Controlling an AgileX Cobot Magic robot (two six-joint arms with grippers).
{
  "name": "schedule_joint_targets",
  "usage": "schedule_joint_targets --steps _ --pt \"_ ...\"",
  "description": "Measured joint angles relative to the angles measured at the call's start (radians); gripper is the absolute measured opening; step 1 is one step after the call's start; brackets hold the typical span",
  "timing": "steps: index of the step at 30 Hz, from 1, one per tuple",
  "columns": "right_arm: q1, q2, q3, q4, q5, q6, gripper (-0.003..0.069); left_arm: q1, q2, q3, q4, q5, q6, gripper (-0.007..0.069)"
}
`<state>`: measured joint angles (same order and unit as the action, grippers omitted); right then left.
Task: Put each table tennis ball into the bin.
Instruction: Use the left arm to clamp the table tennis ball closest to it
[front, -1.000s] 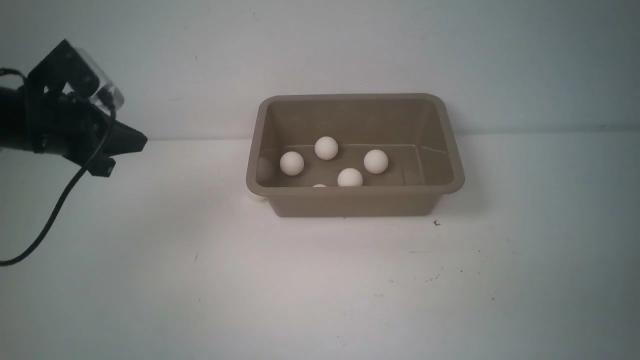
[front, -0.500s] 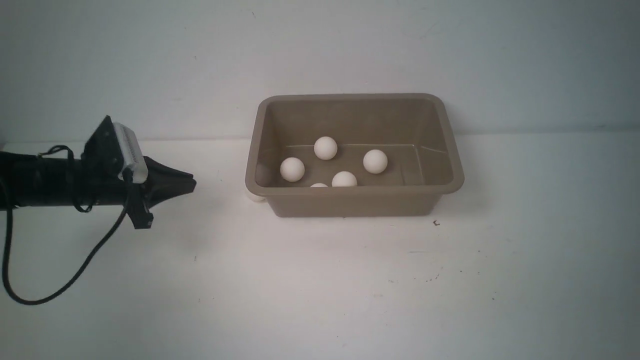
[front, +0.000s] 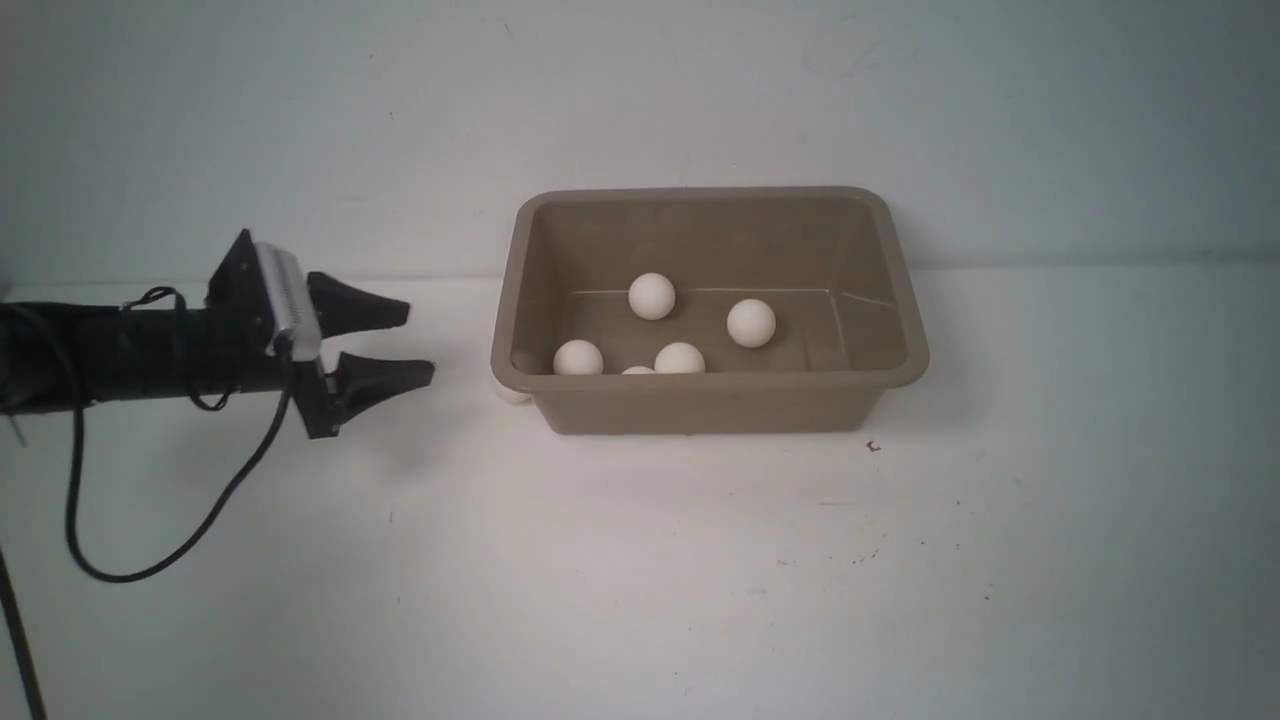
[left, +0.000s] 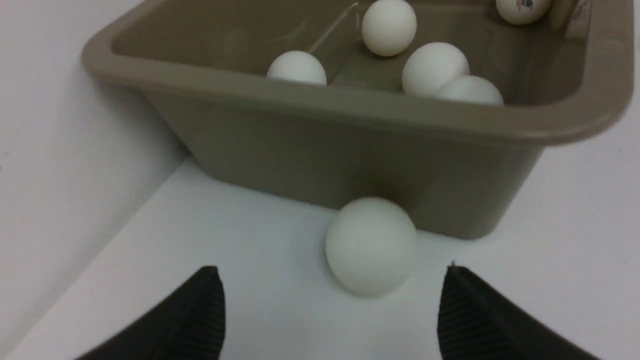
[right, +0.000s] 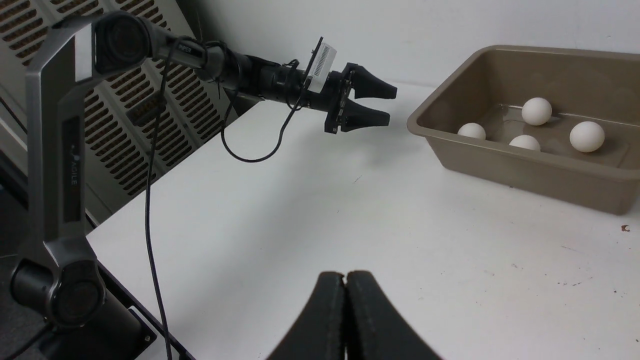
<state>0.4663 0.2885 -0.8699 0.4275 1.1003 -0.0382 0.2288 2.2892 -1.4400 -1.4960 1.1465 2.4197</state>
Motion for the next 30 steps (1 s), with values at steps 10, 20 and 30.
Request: schedule_joint_targets --steps 10,20,30 --pt "0.000 0.000 0.000 -0.008 0.003 0.015 -0.0011 -0.110 0.046 -0.059 0.058 -0.107 -0.093 0.0524" --pt "0.000 0.000 0.000 -0.028 0.003 0.015 -0.0011 -0.110 0.093 -0.074 0.041 -0.135 -0.093 0.0524" --pt "0.000 0.058 0.000 -0.030 0.002 0.015 -0.0011 -0.145 0.146 -0.158 0.025 -0.136 -0.134 0.0523"
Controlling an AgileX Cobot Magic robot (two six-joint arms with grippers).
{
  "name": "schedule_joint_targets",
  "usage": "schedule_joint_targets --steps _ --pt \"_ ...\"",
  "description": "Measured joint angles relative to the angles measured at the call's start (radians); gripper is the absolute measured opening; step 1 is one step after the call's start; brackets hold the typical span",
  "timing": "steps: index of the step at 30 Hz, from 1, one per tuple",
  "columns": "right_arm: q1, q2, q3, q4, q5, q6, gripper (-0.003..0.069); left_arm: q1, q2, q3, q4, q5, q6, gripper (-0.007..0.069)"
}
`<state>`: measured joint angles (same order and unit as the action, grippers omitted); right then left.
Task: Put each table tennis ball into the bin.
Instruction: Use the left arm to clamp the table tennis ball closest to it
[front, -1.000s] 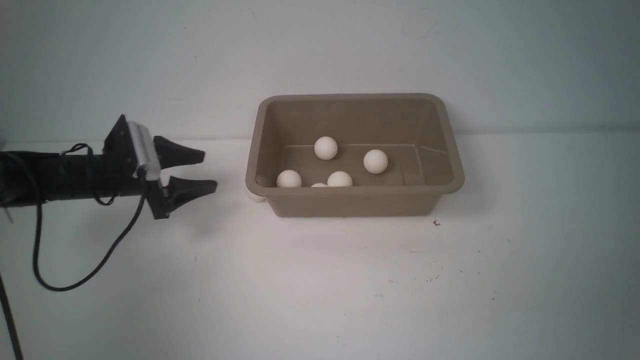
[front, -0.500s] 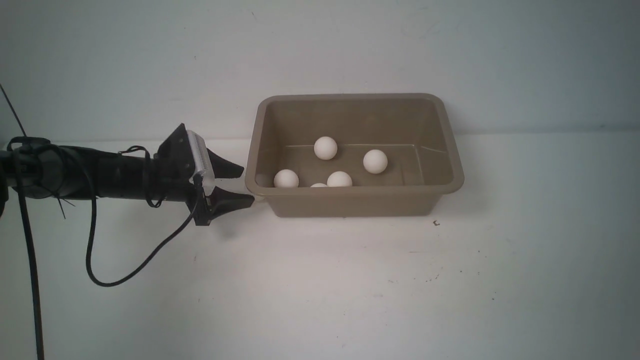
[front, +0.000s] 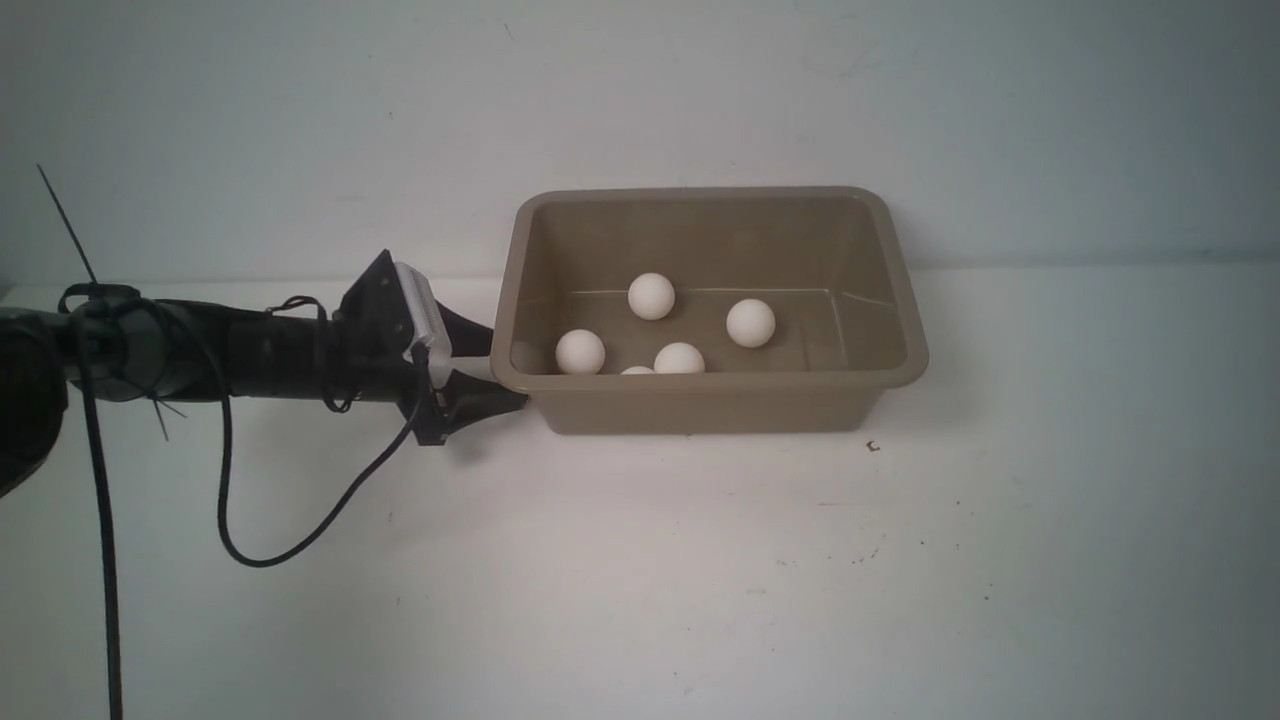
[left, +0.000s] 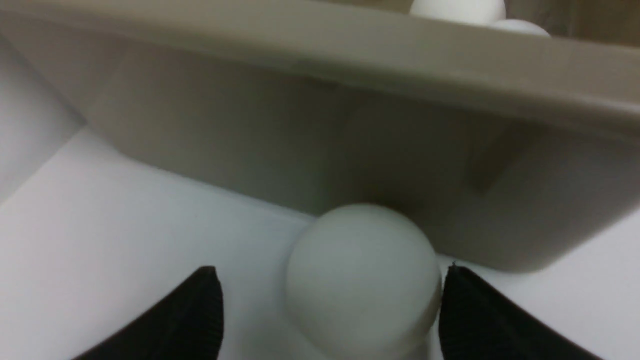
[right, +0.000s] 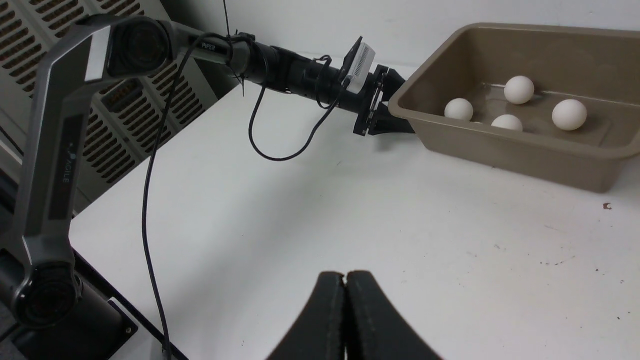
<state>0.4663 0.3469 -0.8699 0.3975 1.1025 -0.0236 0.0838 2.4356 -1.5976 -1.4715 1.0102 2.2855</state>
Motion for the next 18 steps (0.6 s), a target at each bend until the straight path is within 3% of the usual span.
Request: schedule_joint_targets --steps 4,7,13,18 --pt "0.000 0.017 0.000 0.000 0.000 -0.023 -0.0011 -0.014 0.000 -0.002 -0.002 -0.011 -0.006 0.0480" --pt "0.000 0.019 0.001 0.001 -0.016 -0.070 -0.0011 -0.016 0.000 -0.002 -0.014 -0.025 -0.014 0.0347" --pt "0.000 0.019 0.001 0.001 -0.034 -0.084 -0.0011 0.009 0.000 -0.002 -0.041 -0.040 -0.049 0.0353" --pt "0.000 0.019 0.001 0.000 -0.036 -0.097 -0.0011 0.093 -0.034 -0.002 0.026 -0.044 -0.187 0.0353"
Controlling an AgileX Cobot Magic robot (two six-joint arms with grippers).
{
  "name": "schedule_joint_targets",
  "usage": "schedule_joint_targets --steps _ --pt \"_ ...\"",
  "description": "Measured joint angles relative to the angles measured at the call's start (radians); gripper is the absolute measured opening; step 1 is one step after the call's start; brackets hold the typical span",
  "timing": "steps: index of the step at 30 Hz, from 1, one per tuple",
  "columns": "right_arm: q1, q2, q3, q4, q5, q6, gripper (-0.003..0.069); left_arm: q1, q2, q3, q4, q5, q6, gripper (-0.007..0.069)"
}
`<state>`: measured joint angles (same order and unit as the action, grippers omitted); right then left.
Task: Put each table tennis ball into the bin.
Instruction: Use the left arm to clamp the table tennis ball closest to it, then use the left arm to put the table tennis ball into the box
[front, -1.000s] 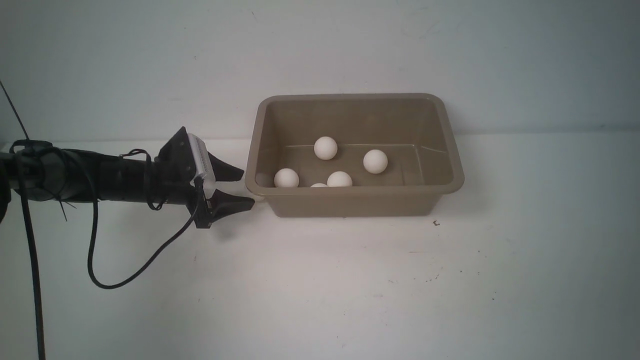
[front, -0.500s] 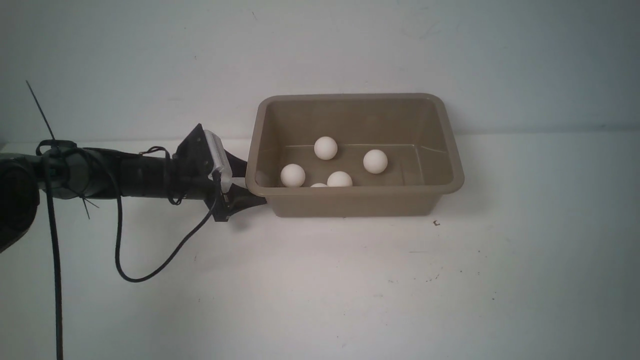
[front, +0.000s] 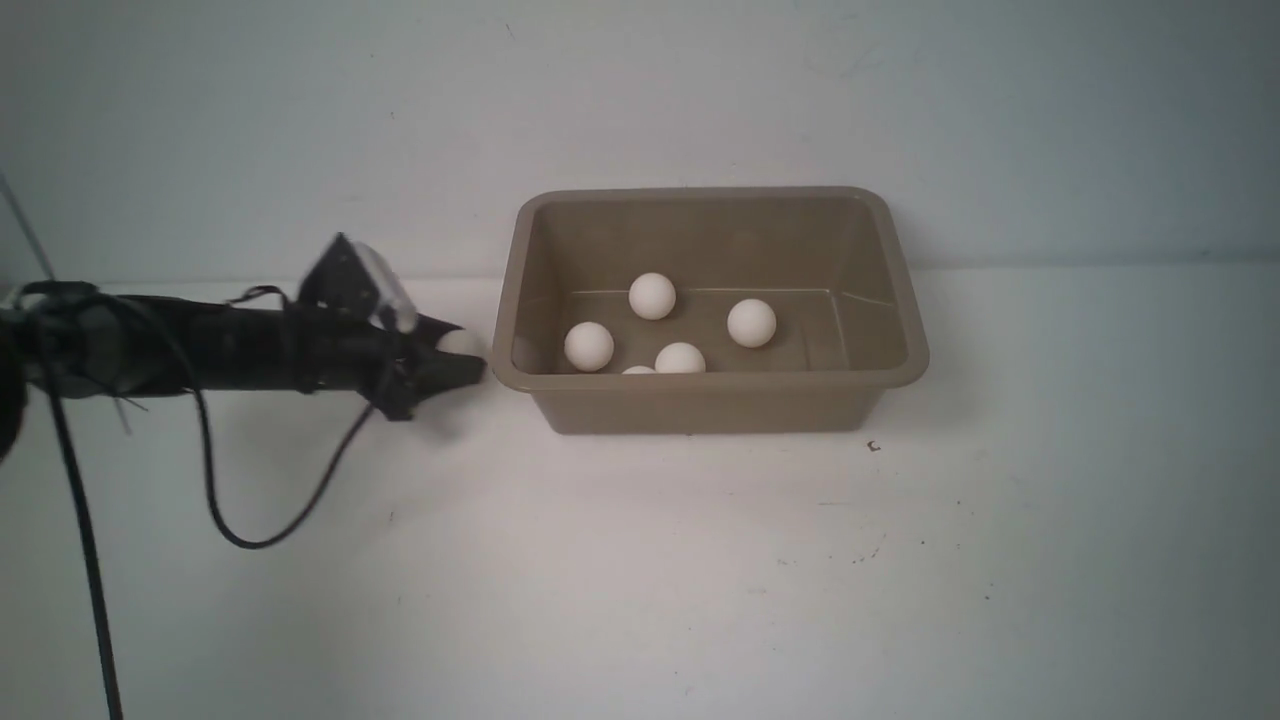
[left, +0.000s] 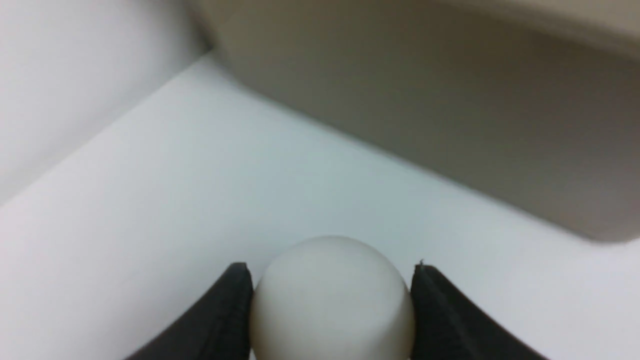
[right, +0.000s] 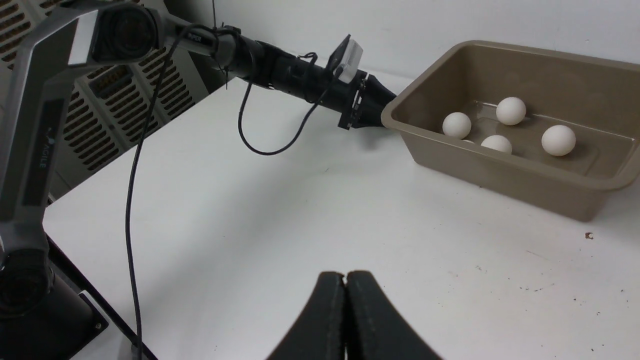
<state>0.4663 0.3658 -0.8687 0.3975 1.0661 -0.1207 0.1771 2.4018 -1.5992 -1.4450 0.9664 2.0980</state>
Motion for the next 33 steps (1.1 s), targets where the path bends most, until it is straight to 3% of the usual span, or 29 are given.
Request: schedule_joint_targets --steps 4,8,18,22,33 --pt "0.000 0.000 0.000 -0.013 -0.001 0.000 -0.0011 0.071 -0.119 0.000 0.051 0.052 -0.094 0.0353" --pt "0.000 0.000 0.000 -0.039 -0.001 -0.003 -0.0011 0.047 -0.270 0.000 0.073 0.110 -0.173 0.0353" --pt "0.000 0.001 0.000 -0.060 -0.002 -0.003 -0.0010 -0.313 -0.399 0.000 0.221 -0.188 -0.440 0.0353" --pt "0.000 0.001 0.000 -0.060 -0.002 -0.003 -0.0010 -0.389 -0.376 0.001 0.241 -0.261 -0.521 0.0353" --pt "0.000 0.001 0.000 -0.057 0.020 -0.004 -0.0010 -0.408 -0.336 0.001 0.342 -0.287 -0.688 0.0353"
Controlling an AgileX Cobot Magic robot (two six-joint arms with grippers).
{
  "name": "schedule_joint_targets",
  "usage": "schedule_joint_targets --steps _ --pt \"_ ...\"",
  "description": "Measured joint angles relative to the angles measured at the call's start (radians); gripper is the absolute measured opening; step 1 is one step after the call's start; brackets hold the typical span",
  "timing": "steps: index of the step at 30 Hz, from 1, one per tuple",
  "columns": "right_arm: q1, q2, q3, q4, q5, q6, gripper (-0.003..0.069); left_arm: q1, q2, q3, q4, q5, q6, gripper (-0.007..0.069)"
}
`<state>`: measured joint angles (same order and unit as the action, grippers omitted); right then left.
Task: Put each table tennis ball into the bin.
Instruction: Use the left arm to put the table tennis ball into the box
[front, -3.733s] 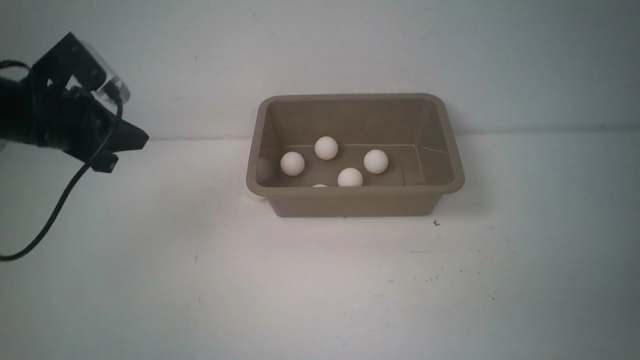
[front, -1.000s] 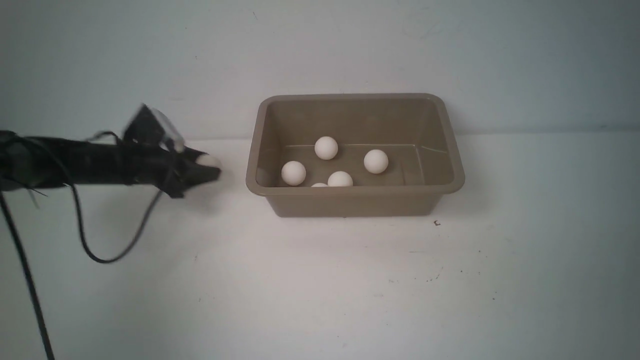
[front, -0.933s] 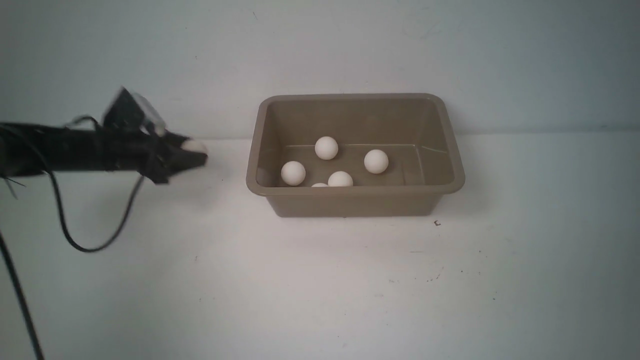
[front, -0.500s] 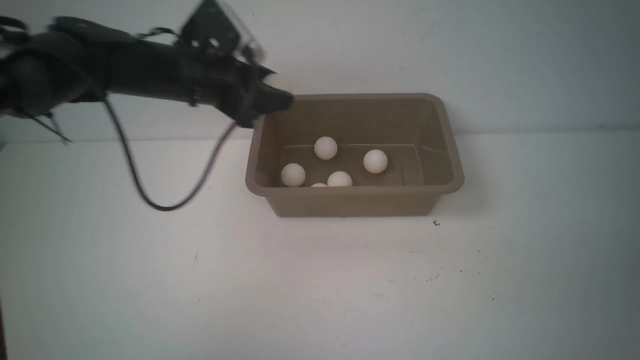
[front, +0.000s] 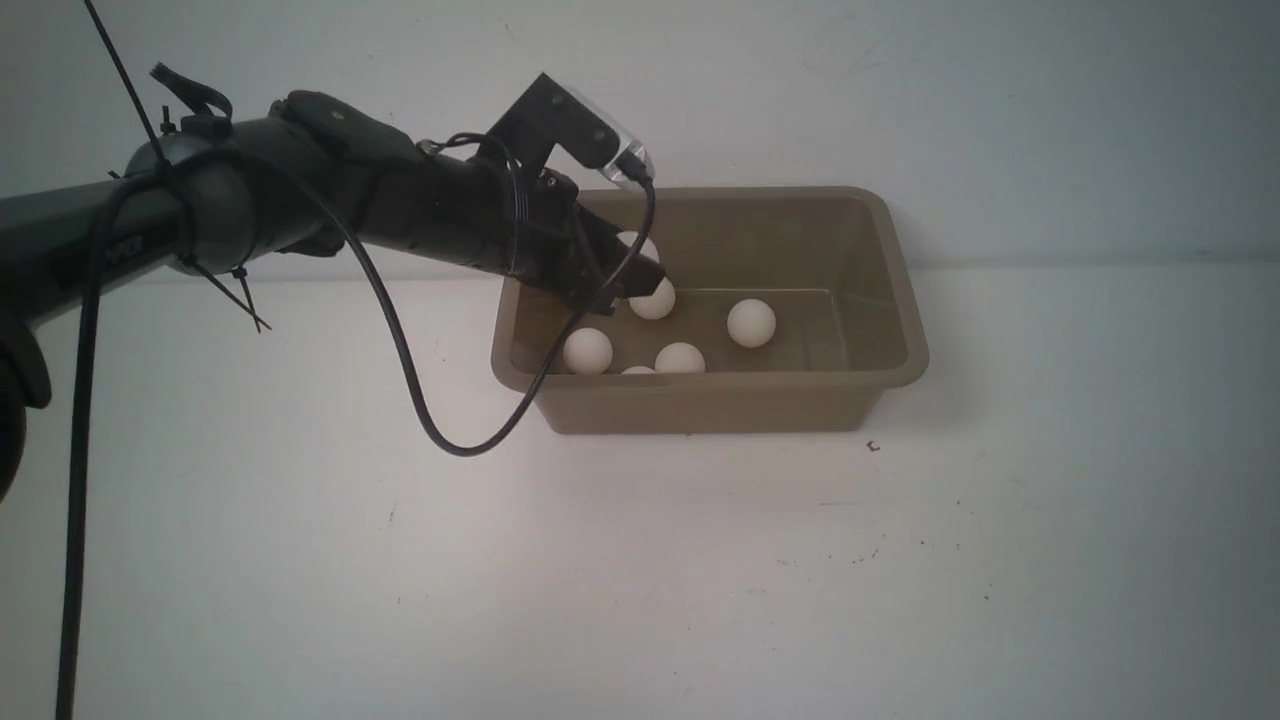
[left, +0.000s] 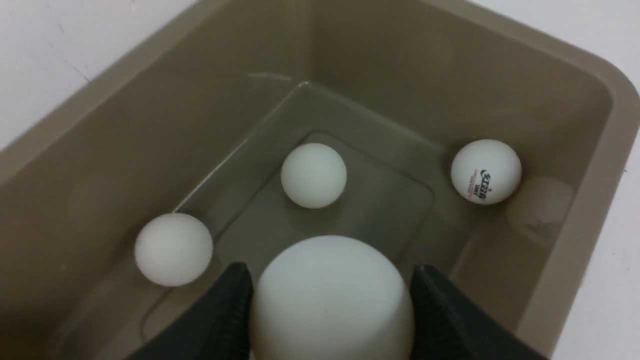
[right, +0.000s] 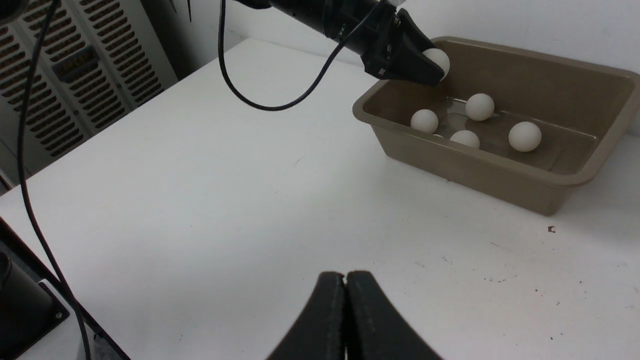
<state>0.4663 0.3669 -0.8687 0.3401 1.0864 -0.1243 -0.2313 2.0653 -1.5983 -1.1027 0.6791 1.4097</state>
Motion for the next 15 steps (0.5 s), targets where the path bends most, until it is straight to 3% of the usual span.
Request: schedule_joint_targets --steps 3,6,9,11,14,15 --pt "0.000 0.000 0.000 0.006 0.013 0.000 -0.0010 0.000 0.000 0.000 0.008 0.000 -0.037 0.0381" --pt "0.000 0.000 0.000 0.013 0.020 0.000 -0.0010 0.000 0.000 0.000 0.019 -0.001 -0.084 0.0510" --pt "0.000 0.000 0.000 0.024 0.025 0.000 -0.0010 0.000 0.000 0.000 0.026 -0.001 -0.149 0.0570" --pt "0.000 0.000 0.000 0.025 0.026 0.000 -0.0010 0.000 -0.005 0.000 0.042 0.000 -0.177 0.0569" --pt "0.000 0.000 0.000 0.026 0.028 -0.018 -0.0010 0.000 -0.036 0.001 0.090 0.009 -0.193 0.0504" --pt "0.000 0.000 0.000 0.026 0.028 -0.029 -0.0010 0.000 -0.067 0.003 0.118 0.017 -0.197 0.0450"
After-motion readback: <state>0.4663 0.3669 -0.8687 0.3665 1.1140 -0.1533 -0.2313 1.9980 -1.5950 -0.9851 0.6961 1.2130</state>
